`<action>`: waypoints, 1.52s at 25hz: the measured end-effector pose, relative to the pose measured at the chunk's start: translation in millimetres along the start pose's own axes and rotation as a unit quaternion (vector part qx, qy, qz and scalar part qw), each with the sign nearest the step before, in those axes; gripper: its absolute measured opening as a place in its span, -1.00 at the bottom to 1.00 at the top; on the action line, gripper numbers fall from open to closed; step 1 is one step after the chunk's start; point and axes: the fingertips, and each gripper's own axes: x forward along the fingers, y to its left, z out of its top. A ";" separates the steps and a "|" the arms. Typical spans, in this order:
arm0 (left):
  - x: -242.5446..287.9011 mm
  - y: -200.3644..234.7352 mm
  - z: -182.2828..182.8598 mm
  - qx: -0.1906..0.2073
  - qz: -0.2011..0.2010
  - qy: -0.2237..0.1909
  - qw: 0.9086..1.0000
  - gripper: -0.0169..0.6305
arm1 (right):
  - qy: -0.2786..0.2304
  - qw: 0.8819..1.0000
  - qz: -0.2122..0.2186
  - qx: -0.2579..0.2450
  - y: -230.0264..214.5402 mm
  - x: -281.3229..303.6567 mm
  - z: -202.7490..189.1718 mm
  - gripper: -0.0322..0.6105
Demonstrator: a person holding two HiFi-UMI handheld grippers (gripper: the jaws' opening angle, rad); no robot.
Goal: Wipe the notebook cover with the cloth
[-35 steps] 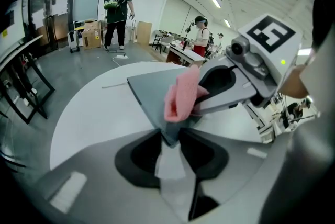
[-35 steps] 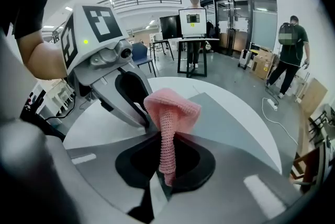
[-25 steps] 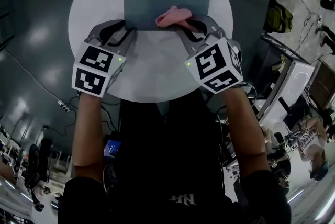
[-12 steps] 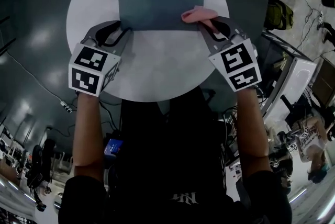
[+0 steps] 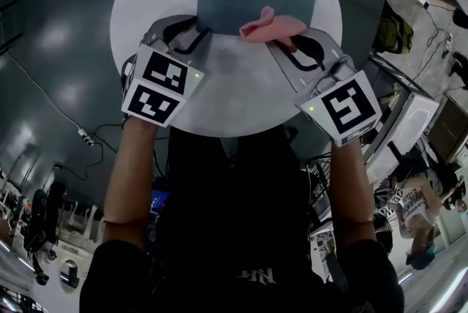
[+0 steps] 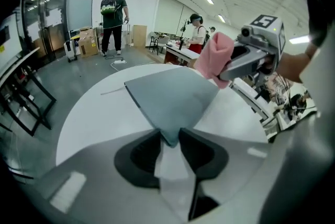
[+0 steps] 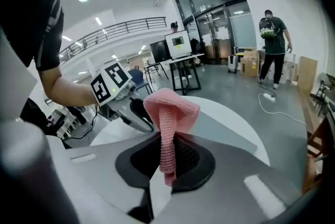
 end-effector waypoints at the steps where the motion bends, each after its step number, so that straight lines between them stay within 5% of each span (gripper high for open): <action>1: 0.8 -0.8 0.1 0.002 -0.002 -0.001 1.000 -0.62 | 0.000 1.000 0.013 -0.002 7.4 12.1 6.8 -0.82; 7: -2.4 1.0 -3.1 0.047 0.011 -0.007 0.999 -0.57 | 0.012 0.996 0.089 -0.024 40.8 80.8 32.1 -0.81; 13: -5.0 3.0 -9.8 0.072 0.009 0.000 0.997 -0.56 | 0.060 0.990 0.120 -0.032 56.7 108.3 25.9 -0.82; 20: -3.9 4.3 -10.4 0.096 0.013 0.018 0.995 -0.55 | 0.108 0.986 0.106 -0.064 51.5 112.7 17.9 -0.82; 26: -12.5 8.1 -8.4 0.098 0.014 0.037 0.994 -0.55 | 0.103 0.990 0.091 -0.041 42.4 94.6 14.0 -0.82; 38: 4.5 -5.0 -2.0 0.096 0.013 0.060 0.994 -0.55 | 0.099 0.994 0.056 0.000 -12.6 19.4 -54.0 -0.82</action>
